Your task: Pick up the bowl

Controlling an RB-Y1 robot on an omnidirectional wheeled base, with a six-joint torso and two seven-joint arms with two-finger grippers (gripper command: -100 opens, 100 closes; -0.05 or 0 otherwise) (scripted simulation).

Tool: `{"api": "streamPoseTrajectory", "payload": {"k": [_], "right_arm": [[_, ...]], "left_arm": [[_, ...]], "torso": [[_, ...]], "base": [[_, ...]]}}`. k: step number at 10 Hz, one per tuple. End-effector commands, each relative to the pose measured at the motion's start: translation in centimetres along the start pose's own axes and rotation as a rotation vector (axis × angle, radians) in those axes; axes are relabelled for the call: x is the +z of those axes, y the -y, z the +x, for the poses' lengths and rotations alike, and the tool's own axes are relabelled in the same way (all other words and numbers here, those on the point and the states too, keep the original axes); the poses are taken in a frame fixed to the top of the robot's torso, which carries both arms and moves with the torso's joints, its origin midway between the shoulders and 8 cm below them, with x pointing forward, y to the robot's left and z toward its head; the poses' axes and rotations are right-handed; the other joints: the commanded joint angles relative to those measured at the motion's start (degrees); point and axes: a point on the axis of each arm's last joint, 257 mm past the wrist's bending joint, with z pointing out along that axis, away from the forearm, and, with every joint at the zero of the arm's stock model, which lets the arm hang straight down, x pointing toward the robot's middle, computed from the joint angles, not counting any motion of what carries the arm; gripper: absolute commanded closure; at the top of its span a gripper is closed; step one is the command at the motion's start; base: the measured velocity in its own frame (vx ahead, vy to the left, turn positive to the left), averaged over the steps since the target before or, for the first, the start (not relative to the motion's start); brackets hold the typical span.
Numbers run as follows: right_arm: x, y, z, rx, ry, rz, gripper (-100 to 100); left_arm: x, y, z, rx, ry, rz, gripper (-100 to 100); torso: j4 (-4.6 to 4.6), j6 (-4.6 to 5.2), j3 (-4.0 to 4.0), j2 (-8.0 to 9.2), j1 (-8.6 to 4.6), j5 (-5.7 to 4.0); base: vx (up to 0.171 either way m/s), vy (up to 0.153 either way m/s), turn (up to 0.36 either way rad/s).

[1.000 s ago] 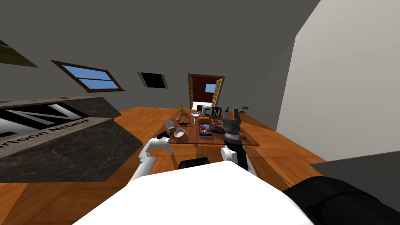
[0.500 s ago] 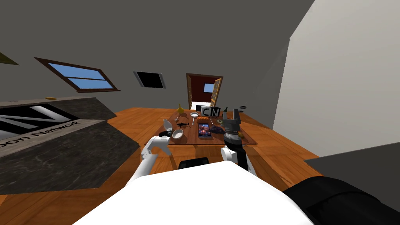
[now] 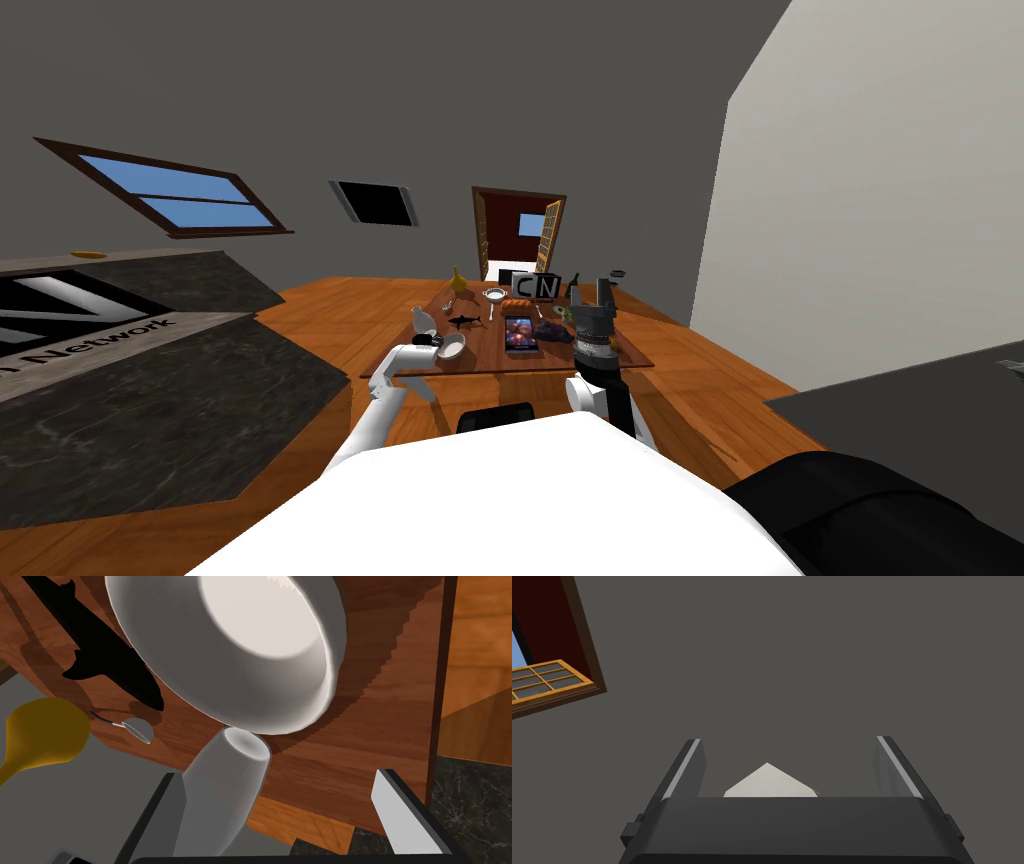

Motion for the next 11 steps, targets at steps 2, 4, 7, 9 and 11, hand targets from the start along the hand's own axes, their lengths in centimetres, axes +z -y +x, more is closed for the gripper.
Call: {"api": "streamPoseTrajectory", "payload": {"k": [2, 4, 7, 9, 11], "right_arm": [[0.0, 0.0, 0.0, 0.000, 0.000, 0.000, 0], [0.0, 0.0, 0.0, 0.000, 0.000, 0.000, 0], [0.0, 0.0, 0.0, 0.000, 0.000, 0.000, 0], [0.0, 0.0, 0.0, 0.000, 0.000, 0.000, 0], [0.0, 0.0, 0.0, 0.000, 0.000, 0.000, 0]], "left_arm": [[0.4, -1.4, 0.4, 0.010, -0.018, -0.073, -100], [0.7, -2.8, 0.7, 0.021, -0.035, -0.147, -100], [0.8, -4.2, 1.1, 0.030, -0.052, -0.218, -100], [0.8, -5.4, 1.4, 0.036, -0.064, -0.270, -100], [0.9, -6.6, 1.8, 0.040, -0.077, -0.314, -100]], "torso": [[-0.01, 0.01, -0.02, -0.03, -0.02, 0.00], [0.00, 0.00, -0.01, -0.02, -0.01, 0.00], [0.00, -0.02, 0.00, 0.00, 0.00, 0.00], [0.00, -0.01, 0.00, 0.01, 0.00, 0.00], [0.00, -0.02, 0.01, 0.01, 0.01, 0.00]], "base": [[0.027, -0.012, -0.065], [0.025, -0.010, -0.066], [0.019, -0.006, -0.040], [0.020, -0.006, -0.056], [0.015, -0.004, -0.029]]}}
